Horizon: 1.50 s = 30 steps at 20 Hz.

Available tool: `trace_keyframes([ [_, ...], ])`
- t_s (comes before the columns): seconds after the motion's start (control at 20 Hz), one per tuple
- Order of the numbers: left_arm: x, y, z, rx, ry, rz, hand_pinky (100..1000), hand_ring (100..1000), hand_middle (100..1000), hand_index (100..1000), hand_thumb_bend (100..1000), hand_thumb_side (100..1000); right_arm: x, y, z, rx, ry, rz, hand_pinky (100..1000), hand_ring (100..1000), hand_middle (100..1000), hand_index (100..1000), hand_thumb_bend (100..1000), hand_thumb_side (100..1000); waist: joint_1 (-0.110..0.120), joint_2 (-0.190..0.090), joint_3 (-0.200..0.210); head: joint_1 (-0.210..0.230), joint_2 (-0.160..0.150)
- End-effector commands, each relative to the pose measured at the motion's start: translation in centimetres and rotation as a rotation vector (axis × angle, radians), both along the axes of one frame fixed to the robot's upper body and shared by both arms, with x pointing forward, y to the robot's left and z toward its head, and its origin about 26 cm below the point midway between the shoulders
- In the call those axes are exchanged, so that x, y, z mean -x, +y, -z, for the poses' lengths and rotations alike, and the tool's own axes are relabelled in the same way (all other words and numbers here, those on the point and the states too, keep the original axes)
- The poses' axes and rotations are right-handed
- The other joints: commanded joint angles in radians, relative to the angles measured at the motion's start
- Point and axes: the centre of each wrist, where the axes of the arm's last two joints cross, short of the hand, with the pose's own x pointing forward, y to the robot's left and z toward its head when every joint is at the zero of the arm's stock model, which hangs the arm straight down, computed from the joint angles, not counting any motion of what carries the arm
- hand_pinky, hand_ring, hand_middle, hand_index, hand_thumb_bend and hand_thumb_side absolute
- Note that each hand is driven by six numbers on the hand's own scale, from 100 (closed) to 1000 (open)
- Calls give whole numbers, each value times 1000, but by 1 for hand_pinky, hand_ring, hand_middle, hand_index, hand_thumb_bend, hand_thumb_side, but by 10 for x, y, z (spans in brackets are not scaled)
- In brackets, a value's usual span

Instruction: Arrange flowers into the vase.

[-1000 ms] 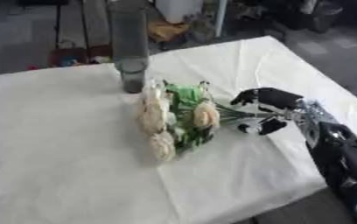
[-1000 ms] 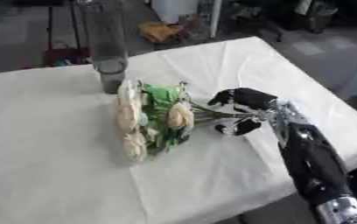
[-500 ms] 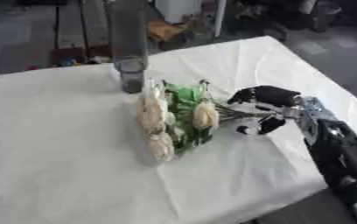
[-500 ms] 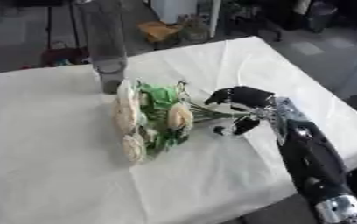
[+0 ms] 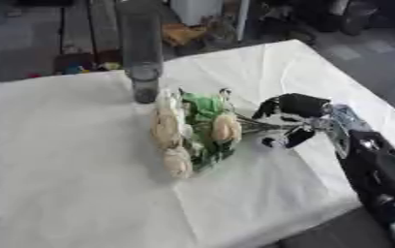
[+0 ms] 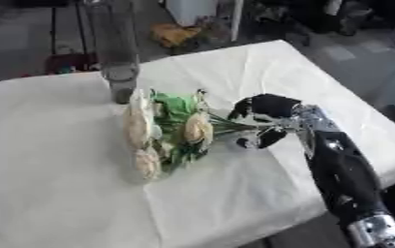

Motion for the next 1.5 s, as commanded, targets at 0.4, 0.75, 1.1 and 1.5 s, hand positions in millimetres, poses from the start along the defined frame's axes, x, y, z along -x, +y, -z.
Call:
trace_keyframes([
  [0.4,-1,1,-7,-5,-21,4,592,651,747,810,769,796,-1,-5,-12,48,-43,28,491,497,498,608,339,388,2,-11,-2,-2,8],
  [0.75,-1,2,-7,-5,-21,4,591,651,747,810,770,797,0,-2,-1,72,-9,27,394,500,499,605,329,417,3,-9,-2,-4,10],
  [1.1,-1,2,-7,-5,-20,4,591,652,747,810,771,797,4,-4,16,103,55,39,386,509,507,611,323,446,2,-10,-3,-5,12],
  [1.5,-1,2,-6,-4,-18,4,591,652,747,810,772,797,6,-6,24,123,85,51,352,496,501,607,310,450,1,-12,-3,-6,12],
])
